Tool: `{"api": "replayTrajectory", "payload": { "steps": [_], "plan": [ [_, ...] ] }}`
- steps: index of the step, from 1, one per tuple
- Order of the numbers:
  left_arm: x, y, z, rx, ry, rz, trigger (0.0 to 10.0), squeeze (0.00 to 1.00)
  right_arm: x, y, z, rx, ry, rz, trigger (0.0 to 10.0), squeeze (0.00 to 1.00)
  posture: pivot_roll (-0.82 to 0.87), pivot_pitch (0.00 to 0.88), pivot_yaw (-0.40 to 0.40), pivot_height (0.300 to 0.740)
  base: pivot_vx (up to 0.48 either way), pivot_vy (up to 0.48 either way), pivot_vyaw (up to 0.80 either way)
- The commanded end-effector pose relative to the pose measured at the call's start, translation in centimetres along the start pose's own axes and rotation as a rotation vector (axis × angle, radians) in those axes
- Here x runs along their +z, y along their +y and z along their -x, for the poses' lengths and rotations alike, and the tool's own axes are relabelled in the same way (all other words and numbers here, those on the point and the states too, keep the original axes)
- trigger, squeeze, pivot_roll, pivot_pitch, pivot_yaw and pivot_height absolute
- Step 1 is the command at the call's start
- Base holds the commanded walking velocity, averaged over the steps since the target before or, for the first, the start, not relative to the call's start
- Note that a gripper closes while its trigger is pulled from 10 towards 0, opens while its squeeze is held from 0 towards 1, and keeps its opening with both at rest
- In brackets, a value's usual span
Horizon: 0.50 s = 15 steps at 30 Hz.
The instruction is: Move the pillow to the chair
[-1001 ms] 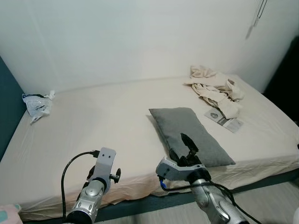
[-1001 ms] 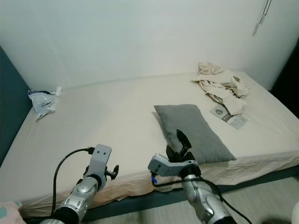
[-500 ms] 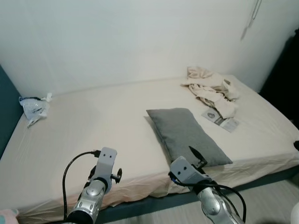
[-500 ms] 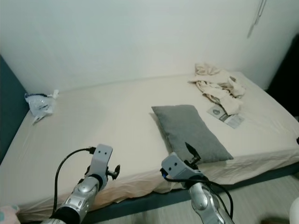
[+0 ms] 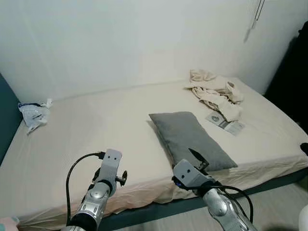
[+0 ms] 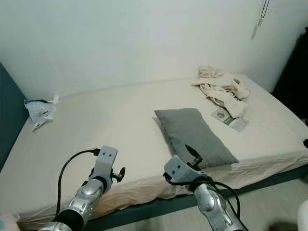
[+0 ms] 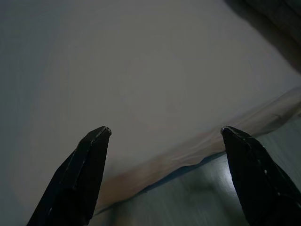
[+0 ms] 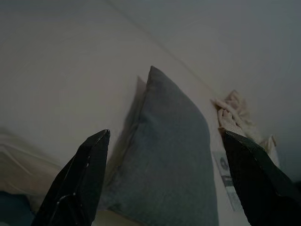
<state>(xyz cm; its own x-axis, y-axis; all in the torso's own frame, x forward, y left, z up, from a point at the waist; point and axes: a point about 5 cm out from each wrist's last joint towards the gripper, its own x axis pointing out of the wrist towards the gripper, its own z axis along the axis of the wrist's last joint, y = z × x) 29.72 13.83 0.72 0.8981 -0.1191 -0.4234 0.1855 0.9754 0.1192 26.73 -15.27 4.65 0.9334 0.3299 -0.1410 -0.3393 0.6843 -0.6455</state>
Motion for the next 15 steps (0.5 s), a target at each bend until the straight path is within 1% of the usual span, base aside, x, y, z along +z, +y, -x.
{"api": "replayTrajectory", "payload": {
  "steps": [1, 3, 7, 11, 15],
  "plan": [
    [-0.33, 0.24, -0.01, -0.007, 0.025, -0.02, 10.0, 0.0, 0.23, 0.13, 0.01, 0.003, -0.013, -0.013, 10.0, 0.0, -0.16, 0.049, 0.073, 0.74, 0.0, 0.0, 0.0],
    [-0.26, 0.22, -0.03, -0.008, 0.023, -0.02, 10.0, 0.0, 0.27, 0.16, 0.0, 0.005, -0.014, -0.014, 10.0, 0.0, -0.16, 0.049, 0.073, 0.74, 0.0, 0.0, 0.0],
    [-0.16, 0.27, -0.06, -0.02, 0.024, -0.028, 10.0, 0.0, 0.58, 0.41, -0.06, 0.006, -0.02, -0.018, 10.0, 0.0, -0.17, 0.061, 0.099, 0.74, 0.0, 0.0, 0.0],
    [-0.33, 0.34, 0.0, -0.03, 0.03, -0.038, 10.0, 0.0, 0.72, 0.61, -0.07, 0.007, -0.023, -0.022, 10.0, 0.0, -0.17, 0.066, 0.097, 0.74, 0.0, 0.0, 0.0],
    [-0.37, 0.69, 0.07, -0.018, 0.029, -0.026, 10.0, 0.0, 0.81, 0.7, -0.05, 0.01, -0.025, -0.023, 10.0, 0.0, -0.16, 0.068, 0.091, 0.74, 0.0, 0.0, 0.0]
  ]
}}
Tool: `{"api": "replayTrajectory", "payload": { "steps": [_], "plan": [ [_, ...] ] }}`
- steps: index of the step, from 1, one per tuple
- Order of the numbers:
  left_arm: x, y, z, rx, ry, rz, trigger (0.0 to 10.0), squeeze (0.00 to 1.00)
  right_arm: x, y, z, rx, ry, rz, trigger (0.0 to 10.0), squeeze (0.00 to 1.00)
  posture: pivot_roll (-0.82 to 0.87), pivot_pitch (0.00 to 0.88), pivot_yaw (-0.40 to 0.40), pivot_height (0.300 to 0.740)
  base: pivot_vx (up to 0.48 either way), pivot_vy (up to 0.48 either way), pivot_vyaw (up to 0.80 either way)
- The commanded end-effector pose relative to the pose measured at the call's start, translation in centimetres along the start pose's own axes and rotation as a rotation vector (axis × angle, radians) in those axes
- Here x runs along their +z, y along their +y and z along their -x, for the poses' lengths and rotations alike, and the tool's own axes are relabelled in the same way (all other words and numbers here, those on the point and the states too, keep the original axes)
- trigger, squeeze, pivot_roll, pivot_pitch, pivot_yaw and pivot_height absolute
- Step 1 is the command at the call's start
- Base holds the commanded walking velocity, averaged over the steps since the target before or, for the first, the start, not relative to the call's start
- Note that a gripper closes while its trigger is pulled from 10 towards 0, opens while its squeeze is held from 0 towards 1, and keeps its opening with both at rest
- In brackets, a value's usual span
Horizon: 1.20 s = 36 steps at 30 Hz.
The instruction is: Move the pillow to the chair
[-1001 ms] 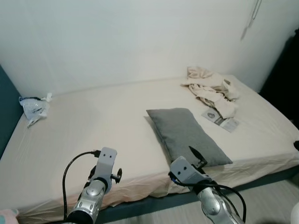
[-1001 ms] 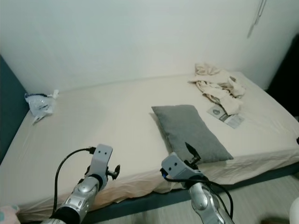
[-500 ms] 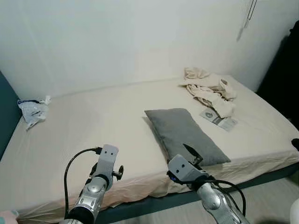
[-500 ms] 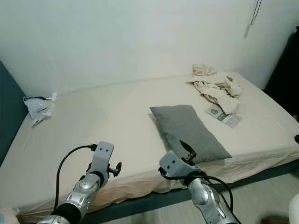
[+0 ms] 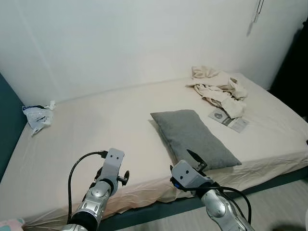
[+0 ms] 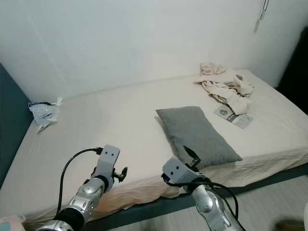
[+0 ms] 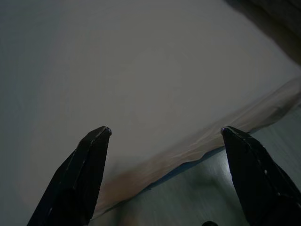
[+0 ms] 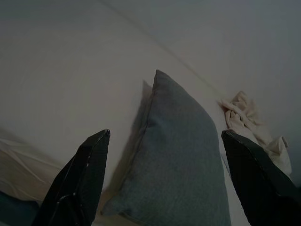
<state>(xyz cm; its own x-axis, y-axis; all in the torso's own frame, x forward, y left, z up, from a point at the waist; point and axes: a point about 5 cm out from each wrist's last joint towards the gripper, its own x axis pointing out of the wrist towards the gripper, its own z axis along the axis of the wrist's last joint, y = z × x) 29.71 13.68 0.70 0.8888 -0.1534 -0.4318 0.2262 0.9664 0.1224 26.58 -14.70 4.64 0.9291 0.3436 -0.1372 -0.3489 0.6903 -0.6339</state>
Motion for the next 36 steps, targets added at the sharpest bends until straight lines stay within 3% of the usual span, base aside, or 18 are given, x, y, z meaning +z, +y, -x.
{"api": "replayTrajectory", "payload": {
  "steps": [1, 11, 23, 36],
  "plan": [
    [-0.5, 0.9, 0.2, 0.02, 0.024, -0.002, 10.0, 0.0, 0.5, 0.3, 0.0, 0.003, -0.015, -0.01, 10.0, 0.0, -0.16, 0.073, 0.094, 0.74, 0.0, 0.0, 0.0],
    [-1.8, 1.2, 0.9, 0.026, 0.053, 0.017, 10.0, 0.0, 0.8, 0.9, 0.3, 0.011, -0.025, -0.002, 10.0, 0.0, -0.16, 0.087, 0.103, 0.74, 0.0, 0.0, 0.0],
    [-1.7, 1.2, 0.9, 0.022, 0.052, 0.014, 10.0, 0.0, 0.8, 1.0, 0.4, 0.017, -0.019, 0.004, 10.0, 0.0, -0.15, 0.087, 0.093, 0.74, 0.0, 0.0, 0.0],
    [-1.6, 4.2, 1.4, 0.068, 0.05, 0.009, 10.0, 0.0, 1.2, 1.7, 0.0, 0.01, -0.013, 0.009, 10.0, 0.0, -0.11, 0.083, 0.123, 0.74, 0.0, 0.0, 0.0]
  ]
}}
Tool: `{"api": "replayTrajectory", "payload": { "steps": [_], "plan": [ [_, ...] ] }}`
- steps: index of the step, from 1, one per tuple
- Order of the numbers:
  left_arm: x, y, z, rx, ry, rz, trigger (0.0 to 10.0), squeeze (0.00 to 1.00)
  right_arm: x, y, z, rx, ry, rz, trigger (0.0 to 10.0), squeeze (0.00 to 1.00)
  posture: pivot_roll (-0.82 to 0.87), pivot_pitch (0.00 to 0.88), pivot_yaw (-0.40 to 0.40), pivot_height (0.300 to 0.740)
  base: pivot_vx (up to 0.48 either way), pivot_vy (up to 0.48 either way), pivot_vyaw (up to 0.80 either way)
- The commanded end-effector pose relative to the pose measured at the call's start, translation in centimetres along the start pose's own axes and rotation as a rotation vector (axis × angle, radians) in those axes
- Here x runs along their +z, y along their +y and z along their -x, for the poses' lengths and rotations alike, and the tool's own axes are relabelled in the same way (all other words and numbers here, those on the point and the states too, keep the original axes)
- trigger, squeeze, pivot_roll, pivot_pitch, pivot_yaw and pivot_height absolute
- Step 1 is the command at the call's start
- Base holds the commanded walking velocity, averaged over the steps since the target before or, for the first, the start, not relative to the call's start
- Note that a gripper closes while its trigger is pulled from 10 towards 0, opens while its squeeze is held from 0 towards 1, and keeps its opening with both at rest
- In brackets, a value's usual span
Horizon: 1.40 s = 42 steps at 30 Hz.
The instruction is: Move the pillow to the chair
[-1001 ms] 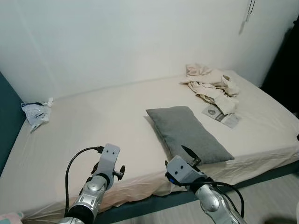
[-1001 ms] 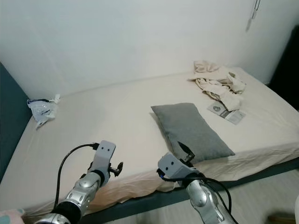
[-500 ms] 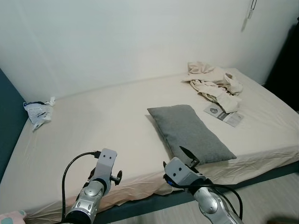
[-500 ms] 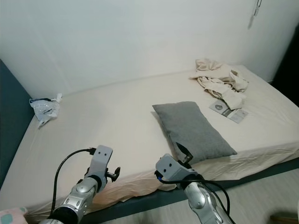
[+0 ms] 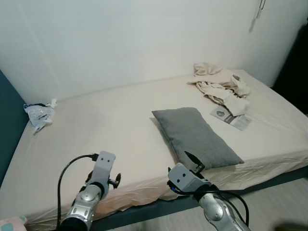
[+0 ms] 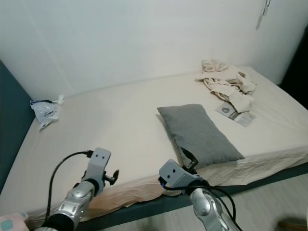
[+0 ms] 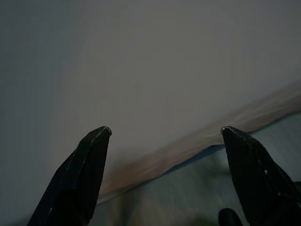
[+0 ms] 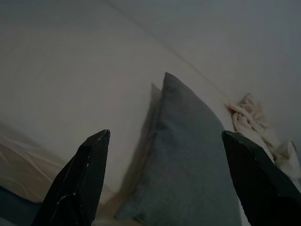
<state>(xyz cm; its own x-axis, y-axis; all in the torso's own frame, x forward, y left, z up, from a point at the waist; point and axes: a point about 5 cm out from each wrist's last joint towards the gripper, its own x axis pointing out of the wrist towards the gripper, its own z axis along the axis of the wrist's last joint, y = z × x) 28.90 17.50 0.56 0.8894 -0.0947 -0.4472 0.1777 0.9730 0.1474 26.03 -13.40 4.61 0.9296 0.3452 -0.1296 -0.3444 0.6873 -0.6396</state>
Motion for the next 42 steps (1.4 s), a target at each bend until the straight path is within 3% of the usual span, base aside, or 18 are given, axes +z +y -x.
{"api": "replayTrajectory", "payload": {
  "steps": [1, 7, 17, 29, 42],
  "plan": [
    [-0.1, 0.8, 0.0, 0.013, 0.019, 0.008, 10.0, 0.0, 0.4, 0.6, 0.0, 0.012, -0.006, 0.001, 10.0, 0.0, -0.11, 0.083, 0.123, 0.74, 0.0, 0.0, 0.0],
    [0.8, 0.7, -0.3, 0.02, -0.008, 0.023, 10.0, 0.0, 0.3, 0.4, -0.1, 0.006, -0.003, -0.005, 10.0, 0.0, -0.1, 0.077, 0.114, 0.74, 0.0, 0.0, 0.0],
    [0.6, -0.5, -0.3, -0.014, -0.006, 0.021, 10.0, 0.0, 0.0, 0.1, 0.0, -0.005, 0.003, -0.009, 10.0, 0.0, -0.08, 0.07, 0.101, 0.74, 0.0, 0.0, 0.0],
    [1.0, -0.1, -0.2, 0.023, -0.032, 0.062, 10.0, 0.0, -0.1, 0.1, -0.2, 0.018, 0.005, 0.003, 10.0, 0.0, -0.08, 0.057, 0.075, 0.74, 0.0, 0.0, 0.0],
    [1.5, -1.3, -0.3, 0.0, -0.055, 0.083, 10.0, 0.0, -0.5, -0.2, -0.1, 0.015, 0.01, -0.009, 10.0, 0.0, -0.07, 0.043, 0.056, 0.74, 0.0, 0.0, 0.0]
  ]
}}
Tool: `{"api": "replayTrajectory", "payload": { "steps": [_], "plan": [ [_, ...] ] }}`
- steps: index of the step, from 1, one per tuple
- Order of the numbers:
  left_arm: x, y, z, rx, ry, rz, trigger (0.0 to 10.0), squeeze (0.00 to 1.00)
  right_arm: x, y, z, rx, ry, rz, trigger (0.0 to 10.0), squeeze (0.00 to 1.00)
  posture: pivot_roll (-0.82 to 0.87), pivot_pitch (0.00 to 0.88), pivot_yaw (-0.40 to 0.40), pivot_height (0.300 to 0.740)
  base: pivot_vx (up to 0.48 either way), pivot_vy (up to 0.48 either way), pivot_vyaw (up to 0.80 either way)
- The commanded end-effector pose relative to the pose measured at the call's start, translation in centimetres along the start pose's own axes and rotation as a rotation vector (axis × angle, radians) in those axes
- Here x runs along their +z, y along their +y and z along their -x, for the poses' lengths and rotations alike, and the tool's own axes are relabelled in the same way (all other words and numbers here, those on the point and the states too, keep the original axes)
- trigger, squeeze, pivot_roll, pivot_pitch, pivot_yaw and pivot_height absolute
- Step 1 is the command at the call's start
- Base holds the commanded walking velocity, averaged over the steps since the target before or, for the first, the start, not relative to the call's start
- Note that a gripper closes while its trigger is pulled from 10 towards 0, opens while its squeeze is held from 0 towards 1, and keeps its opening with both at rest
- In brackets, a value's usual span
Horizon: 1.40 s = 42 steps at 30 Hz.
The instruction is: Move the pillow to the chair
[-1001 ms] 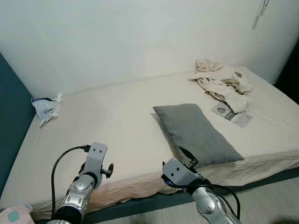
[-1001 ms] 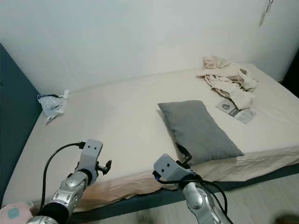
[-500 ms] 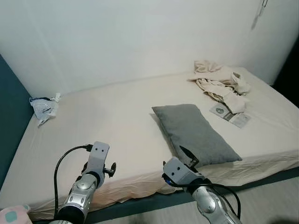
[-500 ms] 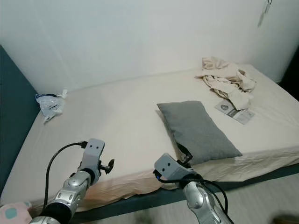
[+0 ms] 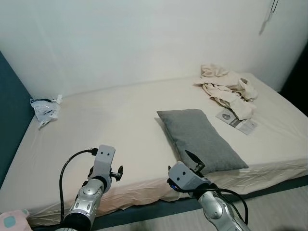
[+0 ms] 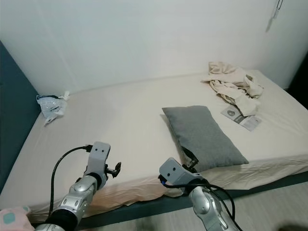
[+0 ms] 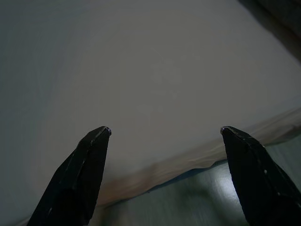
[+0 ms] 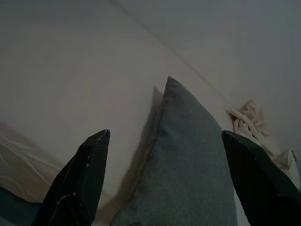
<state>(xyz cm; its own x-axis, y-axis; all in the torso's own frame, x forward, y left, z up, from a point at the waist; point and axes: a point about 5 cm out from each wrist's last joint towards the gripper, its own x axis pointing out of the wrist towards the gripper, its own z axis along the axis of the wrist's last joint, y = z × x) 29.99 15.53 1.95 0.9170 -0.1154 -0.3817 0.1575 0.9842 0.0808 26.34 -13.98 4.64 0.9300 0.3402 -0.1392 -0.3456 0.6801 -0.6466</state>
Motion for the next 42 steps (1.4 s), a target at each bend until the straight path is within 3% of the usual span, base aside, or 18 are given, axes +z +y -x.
{"api": "replayTrajectory", "payload": {
  "steps": [1, 42],
  "plan": [
    [-0.6, 0.3, 0.3, 0.01, 0.019, 0.014, 10.0, 0.0, -0.1, 0.3, 0.0, 0.012, -0.001, -0.019, 10.0, 0.0, -0.07, 0.041, 0.055, 0.74, 0.0, 0.0, 0.0],
    [-0.1, 0.1, 0.0, 0.016, 0.012, 0.018, 10.0, 0.0, 0.4, -0.3, -1.3, 0.014, -0.017, 0.006, 10.0, 0.0, -0.08, 0.063, 0.056, 0.74, 0.0, 0.0, 0.0]
  ]
}}
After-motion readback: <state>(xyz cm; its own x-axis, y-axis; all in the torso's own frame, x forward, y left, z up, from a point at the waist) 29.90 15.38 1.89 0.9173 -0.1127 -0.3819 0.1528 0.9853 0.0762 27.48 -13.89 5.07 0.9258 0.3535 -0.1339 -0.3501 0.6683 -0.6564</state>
